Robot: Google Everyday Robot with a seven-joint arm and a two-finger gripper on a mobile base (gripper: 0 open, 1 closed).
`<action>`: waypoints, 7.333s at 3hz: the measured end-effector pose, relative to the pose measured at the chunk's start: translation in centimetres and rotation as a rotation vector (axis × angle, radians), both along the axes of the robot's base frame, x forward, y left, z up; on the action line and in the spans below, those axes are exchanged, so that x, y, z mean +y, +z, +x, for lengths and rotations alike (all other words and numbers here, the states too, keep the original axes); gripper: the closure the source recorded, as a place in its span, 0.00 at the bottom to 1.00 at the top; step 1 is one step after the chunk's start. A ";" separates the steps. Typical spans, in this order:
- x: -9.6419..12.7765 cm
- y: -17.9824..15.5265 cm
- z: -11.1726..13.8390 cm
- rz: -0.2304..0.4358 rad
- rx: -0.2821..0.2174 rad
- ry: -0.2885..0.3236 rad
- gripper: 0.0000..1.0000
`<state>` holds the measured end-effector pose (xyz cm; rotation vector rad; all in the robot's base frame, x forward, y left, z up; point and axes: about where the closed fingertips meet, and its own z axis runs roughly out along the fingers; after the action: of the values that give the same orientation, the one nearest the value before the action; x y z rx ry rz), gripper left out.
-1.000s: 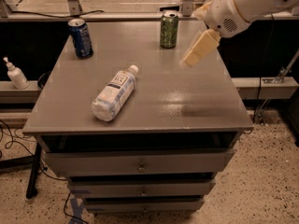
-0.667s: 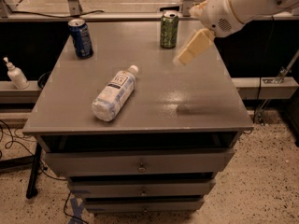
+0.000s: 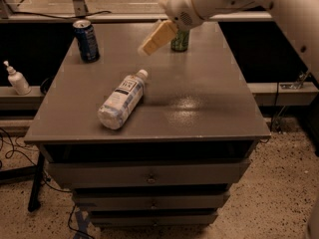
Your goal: Move pepsi can near blue plastic bottle
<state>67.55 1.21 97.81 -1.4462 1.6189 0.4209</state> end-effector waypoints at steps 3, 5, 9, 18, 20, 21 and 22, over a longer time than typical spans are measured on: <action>10.3 -4.5 7.8 0.165 0.057 0.067 0.00; 15.3 -6.3 11.9 0.235 0.085 0.097 0.00; 21.2 -7.8 13.7 0.301 0.131 0.124 0.42; -8.8 -3.3 -5.0 0.232 0.191 -0.174 1.00; -5.3 -4.5 -5.7 0.322 0.214 -0.109 1.00; -4.1 -5.7 -6.1 0.336 0.238 -0.091 1.00; -3.2 -6.9 -6.7 0.351 0.251 -0.069 1.00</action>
Offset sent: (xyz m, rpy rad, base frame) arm 0.0881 0.1160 -0.0486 0.1908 0.0669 0.0788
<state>60.88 -2.00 90.86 -1.1032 1.6824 0.8292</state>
